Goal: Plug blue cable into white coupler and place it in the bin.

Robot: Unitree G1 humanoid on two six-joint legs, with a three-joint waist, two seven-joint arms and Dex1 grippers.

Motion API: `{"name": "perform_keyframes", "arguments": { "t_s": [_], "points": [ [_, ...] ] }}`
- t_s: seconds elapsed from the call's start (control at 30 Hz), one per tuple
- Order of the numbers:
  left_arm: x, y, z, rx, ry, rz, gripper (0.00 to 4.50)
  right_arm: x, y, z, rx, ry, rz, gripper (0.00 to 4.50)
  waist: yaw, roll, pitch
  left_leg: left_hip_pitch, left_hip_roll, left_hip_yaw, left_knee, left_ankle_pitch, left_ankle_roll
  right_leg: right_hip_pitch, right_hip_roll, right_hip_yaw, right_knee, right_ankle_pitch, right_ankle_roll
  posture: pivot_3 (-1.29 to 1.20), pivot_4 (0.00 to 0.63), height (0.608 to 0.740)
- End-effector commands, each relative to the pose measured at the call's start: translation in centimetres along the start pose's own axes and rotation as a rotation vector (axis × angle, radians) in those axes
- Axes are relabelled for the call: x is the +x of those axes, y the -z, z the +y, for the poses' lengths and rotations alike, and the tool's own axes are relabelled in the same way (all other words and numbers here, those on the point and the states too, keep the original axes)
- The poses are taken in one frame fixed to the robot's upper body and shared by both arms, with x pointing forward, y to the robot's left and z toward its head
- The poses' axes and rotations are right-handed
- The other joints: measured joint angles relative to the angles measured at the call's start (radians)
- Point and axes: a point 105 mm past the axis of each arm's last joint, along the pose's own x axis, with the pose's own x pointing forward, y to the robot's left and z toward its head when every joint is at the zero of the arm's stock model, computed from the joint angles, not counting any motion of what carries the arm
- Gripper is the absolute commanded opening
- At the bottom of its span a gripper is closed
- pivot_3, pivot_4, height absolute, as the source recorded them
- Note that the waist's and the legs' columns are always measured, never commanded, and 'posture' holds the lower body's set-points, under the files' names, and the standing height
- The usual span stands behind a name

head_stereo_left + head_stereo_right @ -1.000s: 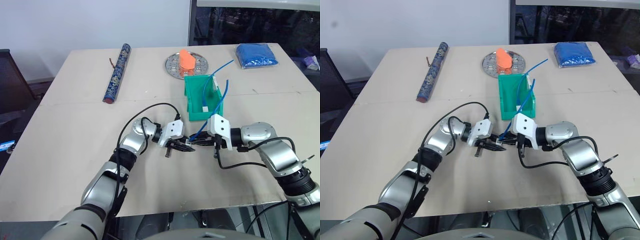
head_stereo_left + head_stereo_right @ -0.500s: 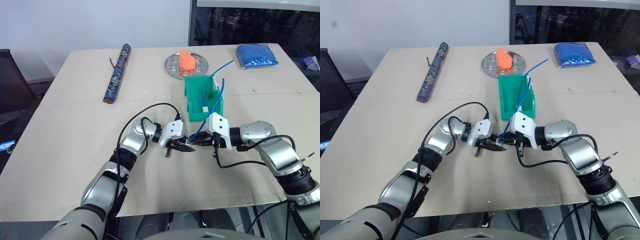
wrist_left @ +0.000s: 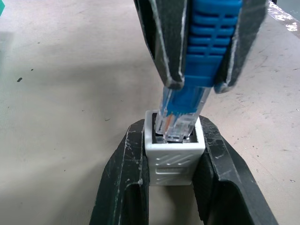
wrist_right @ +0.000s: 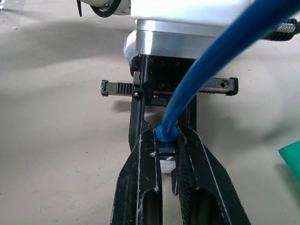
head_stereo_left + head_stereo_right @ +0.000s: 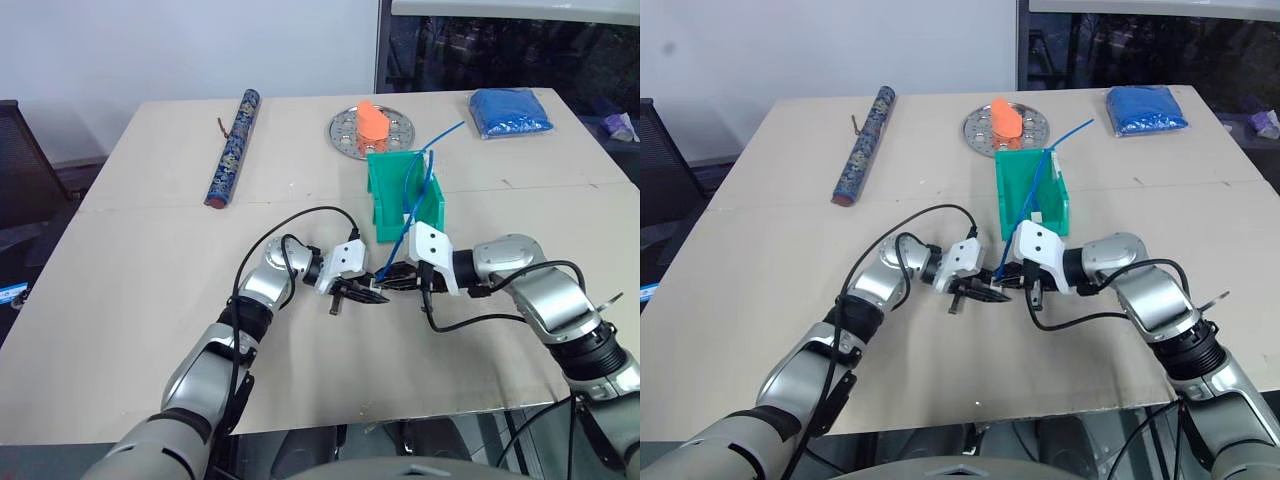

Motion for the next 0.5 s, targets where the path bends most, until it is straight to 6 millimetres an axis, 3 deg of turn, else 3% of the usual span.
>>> {"name": "perform_keyframes", "arguments": {
  "t_s": [0.03, 0.5],
  "points": [
    [0.65, -0.4, -0.04, 0.013, 0.012, -0.008, 0.6, 1.76, 3.53, 2.1, 0.115, -0.11, 0.123, 0.0, -0.002, 0.0, 0.0, 0.0, 0.0, 0.0, 0.0, 0.0, 0.0, 0.0, 0.0, 0.0, 0.0, 0.0, 0.0, 0.0, 0.15, 0.74],
    [0.76, -0.38, -0.1, 0.017, 0.011, -0.008, 0.6, 1.15, 3.67, 2.25, 0.162, -0.136, 0.123, 0.0, 0.005, 0.0, -0.001, 0.0, 0.0, -0.001, 0.0, 0.0, 0.0, 0.0, 0.0, -0.001, 0.0, 0.0, 0.0, 0.0, 0.15, 0.74]
  ]
}}
